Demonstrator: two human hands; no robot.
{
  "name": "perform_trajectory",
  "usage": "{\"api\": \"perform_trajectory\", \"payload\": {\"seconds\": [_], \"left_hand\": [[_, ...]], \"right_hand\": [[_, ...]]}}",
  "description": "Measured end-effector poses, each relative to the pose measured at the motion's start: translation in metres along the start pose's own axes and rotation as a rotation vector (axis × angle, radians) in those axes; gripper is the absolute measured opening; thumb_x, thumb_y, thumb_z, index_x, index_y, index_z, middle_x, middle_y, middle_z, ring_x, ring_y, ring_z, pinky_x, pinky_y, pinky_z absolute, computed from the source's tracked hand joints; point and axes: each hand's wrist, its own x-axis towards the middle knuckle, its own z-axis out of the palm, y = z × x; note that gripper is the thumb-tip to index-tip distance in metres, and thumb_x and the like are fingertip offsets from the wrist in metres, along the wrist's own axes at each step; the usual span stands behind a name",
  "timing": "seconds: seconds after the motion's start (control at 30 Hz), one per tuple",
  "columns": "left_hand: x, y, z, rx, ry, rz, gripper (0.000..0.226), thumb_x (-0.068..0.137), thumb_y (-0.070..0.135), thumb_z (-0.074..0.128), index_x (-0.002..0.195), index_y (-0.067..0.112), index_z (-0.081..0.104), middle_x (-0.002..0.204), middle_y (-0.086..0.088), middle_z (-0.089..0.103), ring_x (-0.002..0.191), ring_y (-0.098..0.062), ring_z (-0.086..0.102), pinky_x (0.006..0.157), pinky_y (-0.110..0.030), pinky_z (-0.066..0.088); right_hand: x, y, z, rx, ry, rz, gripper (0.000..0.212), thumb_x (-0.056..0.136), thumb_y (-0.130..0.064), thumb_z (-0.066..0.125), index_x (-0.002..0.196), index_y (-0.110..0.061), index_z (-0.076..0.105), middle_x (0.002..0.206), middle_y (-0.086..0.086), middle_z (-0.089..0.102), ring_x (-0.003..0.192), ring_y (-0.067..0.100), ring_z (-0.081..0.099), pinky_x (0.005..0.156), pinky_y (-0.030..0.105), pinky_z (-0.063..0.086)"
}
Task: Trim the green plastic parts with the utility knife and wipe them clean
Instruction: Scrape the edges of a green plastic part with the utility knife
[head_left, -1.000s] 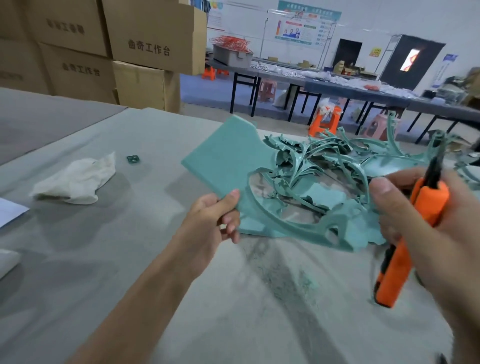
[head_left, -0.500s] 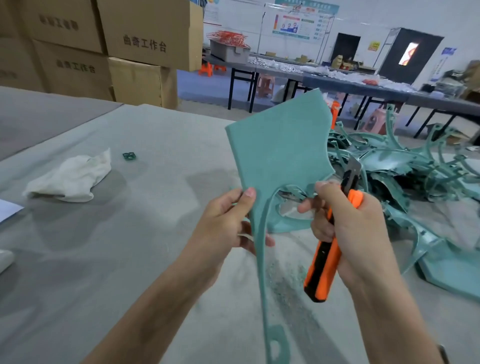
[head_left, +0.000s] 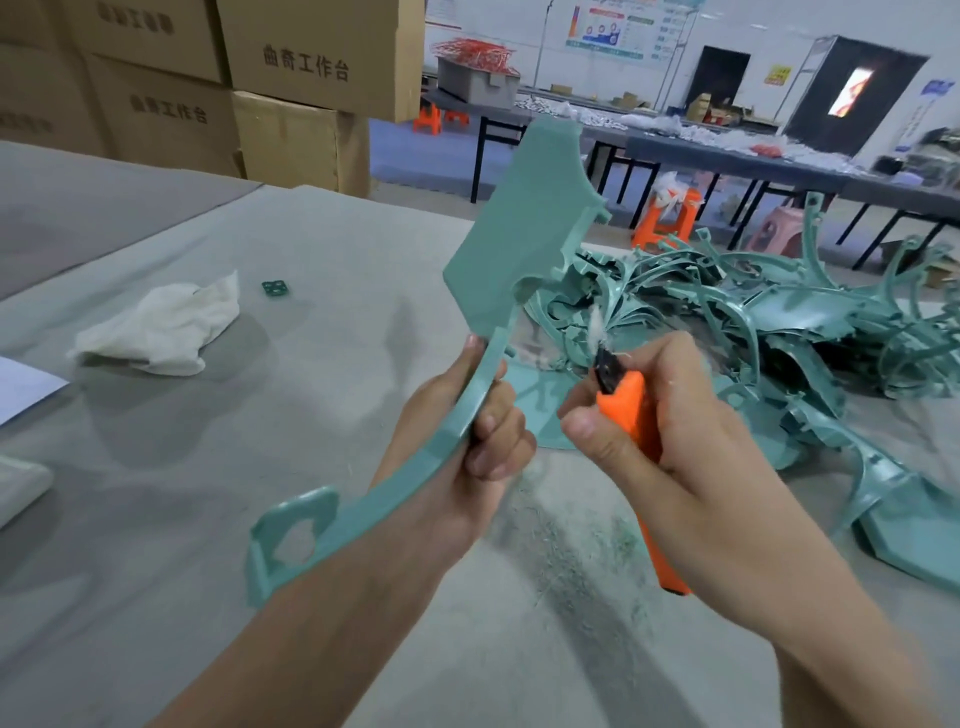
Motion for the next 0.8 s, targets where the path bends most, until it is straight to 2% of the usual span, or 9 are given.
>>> {"api": "perform_trajectory", "payload": {"seconds": [0.07,0.13,0.23,0.3,0.4,0.53,0.63,0.8], "left_hand": [[-0.003,0.001,0.004,0.007,-0.009,0.013,0.031,0.102,0.025,0.036,0.074,0.013,0.040,0.036,0.005,0.034,0.022,-0.003,0.024,0.031,-0.014,0.018],[-0.006,0.001,0.008,0.061,0.003,0.043,0.031,0.101,0.027,0.039,0.074,0.013,0.041,0.037,0.003,0.033,0.023,-0.004,0.024,0.032,-0.015,0.020],[-0.009,0.000,0.013,0.241,0.103,0.144,0.042,0.103,0.029,0.042,0.065,0.011,0.037,0.038,-0.001,0.029,0.024,-0.009,0.023,0.037,-0.017,0.019],[-0.009,0.000,0.015,0.321,0.180,0.199,0.047,0.102,0.031,0.043,0.061,0.010,0.034,0.036,-0.002,0.029,0.025,-0.011,0.023,0.038,-0.016,0.022],[-0.010,0.001,0.017,0.360,0.225,0.255,0.044,0.102,0.031,0.044,0.063,0.011,0.038,0.037,-0.001,0.031,0.026,-0.010,0.025,0.037,-0.016,0.025],[-0.013,0.000,0.019,0.378,0.206,0.266,0.039,0.101,0.031,0.045,0.068,0.011,0.041,0.039,0.000,0.029,0.027,-0.009,0.025,0.037,-0.015,0.026],[-0.014,0.001,0.019,0.374,0.182,0.247,0.038,0.101,0.031,0.044,0.070,0.010,0.039,0.039,-0.001,0.027,0.026,-0.009,0.025,0.037,-0.016,0.025],[-0.014,0.002,0.020,0.368,0.158,0.189,0.049,0.102,0.030,0.041,0.061,0.007,0.031,0.031,0.000,0.028,0.022,-0.011,0.024,0.038,-0.014,0.024]], "right_hand": [[0.003,0.003,0.003,-0.075,0.071,-0.108,0.036,0.091,-0.064,0.052,0.105,-0.030,0.051,0.084,-0.004,0.066,0.073,0.010,0.056,0.064,0.020,0.041],[0.007,0.006,0.004,-0.167,0.152,-0.199,0.041,0.089,-0.058,0.053,0.114,-0.026,0.060,0.080,-0.015,0.063,0.070,0.001,0.054,0.064,0.013,0.039],[0.009,0.009,0.008,-0.198,0.188,-0.241,0.038,0.094,-0.054,0.048,0.124,-0.032,0.055,0.088,-0.029,0.053,0.077,-0.004,0.050,0.071,0.011,0.039],[0.008,0.010,0.011,-0.183,0.182,-0.261,0.033,0.098,-0.052,0.045,0.125,-0.035,0.051,0.092,-0.026,0.053,0.082,-0.003,0.051,0.074,0.012,0.040],[0.008,0.011,0.017,-0.149,0.171,-0.268,0.034,0.100,-0.050,0.042,0.124,-0.030,0.053,0.094,-0.025,0.054,0.083,-0.008,0.050,0.073,0.011,0.038],[0.008,0.012,0.021,-0.145,0.185,-0.287,0.036,0.099,-0.048,0.044,0.122,-0.023,0.057,0.099,-0.014,0.060,0.087,0.006,0.056,0.075,0.029,0.046],[0.007,0.012,0.021,-0.146,0.223,-0.300,0.035,0.099,-0.045,0.047,0.122,-0.021,0.059,0.103,-0.014,0.061,0.091,0.008,0.058,0.077,0.029,0.047],[0.008,0.010,0.023,-0.156,0.283,-0.290,0.037,0.097,-0.043,0.050,0.121,-0.018,0.062,0.104,-0.012,0.063,0.093,0.013,0.061,0.079,0.034,0.049]]}}
